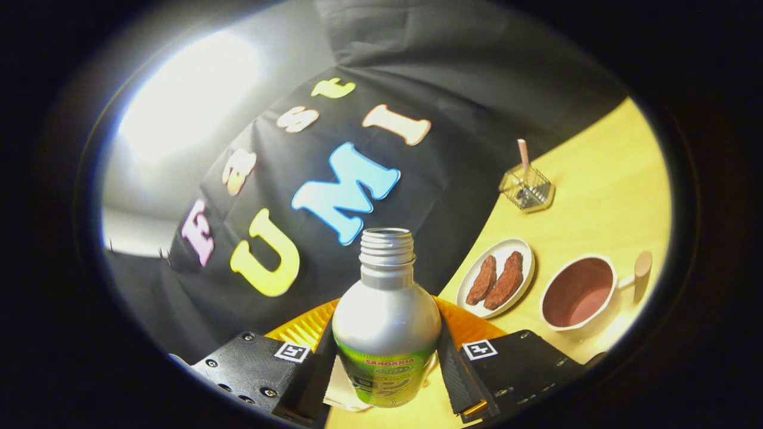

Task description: Take the bottle from table, then pour the juice into the cup, finally place the bottle on the coaster

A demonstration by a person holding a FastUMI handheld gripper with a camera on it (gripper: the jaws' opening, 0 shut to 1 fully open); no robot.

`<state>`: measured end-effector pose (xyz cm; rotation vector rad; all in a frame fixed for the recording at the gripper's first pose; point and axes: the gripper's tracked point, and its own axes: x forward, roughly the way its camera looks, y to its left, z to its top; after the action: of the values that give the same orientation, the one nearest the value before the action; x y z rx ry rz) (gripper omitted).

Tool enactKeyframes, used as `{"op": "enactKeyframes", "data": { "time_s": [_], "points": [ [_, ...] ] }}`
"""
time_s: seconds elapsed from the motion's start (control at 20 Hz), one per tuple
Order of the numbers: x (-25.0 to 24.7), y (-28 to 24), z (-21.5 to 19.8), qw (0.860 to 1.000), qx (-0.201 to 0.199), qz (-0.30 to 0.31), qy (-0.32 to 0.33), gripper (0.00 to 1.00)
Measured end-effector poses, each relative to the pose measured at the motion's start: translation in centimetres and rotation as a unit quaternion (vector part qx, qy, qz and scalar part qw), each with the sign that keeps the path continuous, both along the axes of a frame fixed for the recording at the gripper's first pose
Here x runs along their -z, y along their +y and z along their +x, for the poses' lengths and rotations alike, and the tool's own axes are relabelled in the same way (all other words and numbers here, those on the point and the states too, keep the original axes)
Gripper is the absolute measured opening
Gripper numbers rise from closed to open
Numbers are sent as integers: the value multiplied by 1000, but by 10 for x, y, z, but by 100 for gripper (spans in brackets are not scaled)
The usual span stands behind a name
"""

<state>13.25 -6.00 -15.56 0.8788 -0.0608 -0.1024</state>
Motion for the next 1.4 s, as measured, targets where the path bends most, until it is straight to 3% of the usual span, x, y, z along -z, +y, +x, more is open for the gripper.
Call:
{"op": "enactKeyframes", "data": {
  "time_s": [0.2, 0.4, 0.55, 0.65, 0.75, 1.15, 1.4],
  "points": [
    [0, 20, 9, 987, 13, -156, 44, 78],
    [-7, 23, 6, 938, 63, -326, 96, 78],
    [-15, 20, 4, 905, 97, -398, 113, 78],
    [-14, 24, 9, 893, 97, -425, 110, 78],
    [-2, 33, 18, 891, 72, -434, 109, 78],
    [49, 31, 38, 893, 38, -427, 135, 78],
    [66, 28, 46, 883, 33, -446, 142, 78]
  ]
}}
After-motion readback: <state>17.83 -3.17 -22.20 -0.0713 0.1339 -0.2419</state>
